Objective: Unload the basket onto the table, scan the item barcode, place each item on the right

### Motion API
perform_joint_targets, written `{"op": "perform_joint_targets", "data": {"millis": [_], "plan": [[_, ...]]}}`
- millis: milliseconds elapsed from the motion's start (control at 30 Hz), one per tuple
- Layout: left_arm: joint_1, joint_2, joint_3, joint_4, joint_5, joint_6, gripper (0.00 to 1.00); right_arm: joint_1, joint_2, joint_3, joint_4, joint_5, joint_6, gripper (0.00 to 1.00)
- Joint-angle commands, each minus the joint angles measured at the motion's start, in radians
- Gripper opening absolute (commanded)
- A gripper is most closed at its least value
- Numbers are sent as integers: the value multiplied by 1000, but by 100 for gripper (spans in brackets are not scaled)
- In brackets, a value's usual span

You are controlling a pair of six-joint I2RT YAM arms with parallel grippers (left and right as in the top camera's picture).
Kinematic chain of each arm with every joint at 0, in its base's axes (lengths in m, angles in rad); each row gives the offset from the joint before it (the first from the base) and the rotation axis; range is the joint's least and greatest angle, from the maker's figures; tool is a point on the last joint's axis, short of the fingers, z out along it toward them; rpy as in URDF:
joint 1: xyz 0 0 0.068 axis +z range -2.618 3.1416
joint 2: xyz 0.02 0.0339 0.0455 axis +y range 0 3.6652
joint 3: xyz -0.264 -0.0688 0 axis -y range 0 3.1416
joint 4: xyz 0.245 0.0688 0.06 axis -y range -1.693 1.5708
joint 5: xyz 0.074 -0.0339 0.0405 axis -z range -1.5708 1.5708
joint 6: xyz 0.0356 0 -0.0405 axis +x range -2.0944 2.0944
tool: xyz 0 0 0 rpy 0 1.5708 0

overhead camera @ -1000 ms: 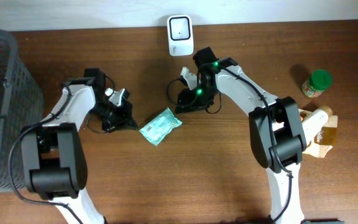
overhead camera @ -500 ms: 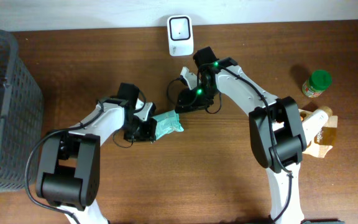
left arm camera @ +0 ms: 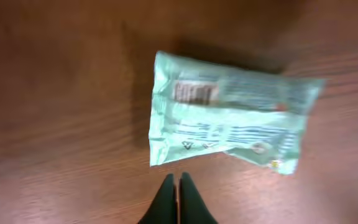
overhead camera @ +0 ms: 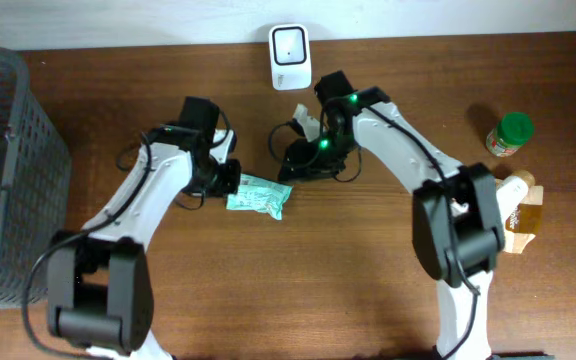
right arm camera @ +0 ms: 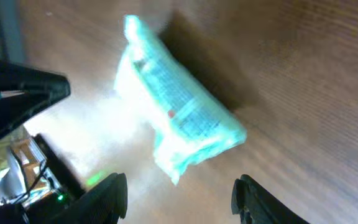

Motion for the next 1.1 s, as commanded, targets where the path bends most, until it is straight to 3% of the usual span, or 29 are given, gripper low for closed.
{"op": "perform_joint_targets", "data": {"millis": [0, 67, 100, 167, 267, 433, 700, 900, 1033, 1067], "plan": [[3, -44, 24, -12, -33, 66, 8, -17, -142, 18, -74, 34, -23, 54], [3, -2, 21, 2, -90, 74, 6, -4, -147, -10, -92, 33, 14, 54], [3, 22, 21, 13, -90, 77, 1, 0, -147, -50, -54, 30, 51, 54], [4, 89, 21, 57, -87, 78, 0, 3, -147, -176, 84, -16, 116, 54], [17, 164, 21, 120, 66, 165, 0, 3, -147, -329, 291, -28, 201, 54], [24, 173, 21, 162, 145, 198, 0, 31, -136, -473, 615, -31, 380, 55], [35, 174, 19, 112, 201, 209, 0, 70, -72, -480, 717, -26, 481, 49], [42, 254, -40, 126, 205, 149, 0, 60, -70, -480, 671, -15, 475, 50], [42, 311, -40, 131, 252, 147, 0, 36, -70, -480, 644, -16, 469, 71], [42, 312, -40, 131, 252, 147, 0, 40, -70, -480, 651, -18, 469, 71]]}}
